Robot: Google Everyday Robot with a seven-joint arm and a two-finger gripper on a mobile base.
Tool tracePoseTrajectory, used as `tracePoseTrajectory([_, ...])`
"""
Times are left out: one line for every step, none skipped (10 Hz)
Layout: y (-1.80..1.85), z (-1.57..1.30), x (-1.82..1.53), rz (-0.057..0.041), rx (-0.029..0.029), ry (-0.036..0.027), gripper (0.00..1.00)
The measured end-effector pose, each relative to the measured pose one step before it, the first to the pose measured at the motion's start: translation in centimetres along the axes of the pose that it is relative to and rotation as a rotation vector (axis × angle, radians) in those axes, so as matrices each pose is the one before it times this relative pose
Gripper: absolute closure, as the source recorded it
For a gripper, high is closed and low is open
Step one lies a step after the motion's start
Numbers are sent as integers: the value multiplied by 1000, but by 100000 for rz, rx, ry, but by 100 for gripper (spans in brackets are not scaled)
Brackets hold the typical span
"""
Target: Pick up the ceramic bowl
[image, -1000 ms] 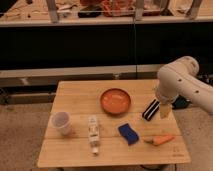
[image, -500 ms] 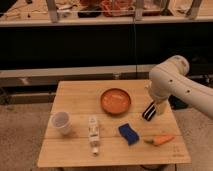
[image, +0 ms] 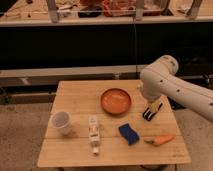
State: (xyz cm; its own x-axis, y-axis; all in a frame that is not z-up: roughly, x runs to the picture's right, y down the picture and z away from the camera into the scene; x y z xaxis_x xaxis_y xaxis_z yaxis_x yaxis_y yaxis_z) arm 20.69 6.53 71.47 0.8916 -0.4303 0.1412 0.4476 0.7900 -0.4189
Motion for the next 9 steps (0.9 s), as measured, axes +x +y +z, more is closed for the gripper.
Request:
tracePoseTrajectory([-5, 89, -64, -1666, 50, -68, 20])
tracePoseTrajectory([-219, 141, -336, -3043, 141, -289, 20])
tracePoseTrajectory([-345, 144, -398, -3079, 302, -479, 20])
tracePoseTrajectory([-283, 207, -311, -3780, 297, -521, 20])
tracePoseTrajectory([-76, 202, -175, -2214, 37, -404, 20])
tracePoseTrajectory([-94, 162, -135, -2495, 157, -362, 20])
tracePoseTrajectory([-137, 171, -169, -2323, 206, -383, 20])
tracePoseTrajectory([-155, 171, -142, -1912, 296, -587, 20])
tracePoseTrajectory([-165, 370, -276, -2674, 87, -592, 20])
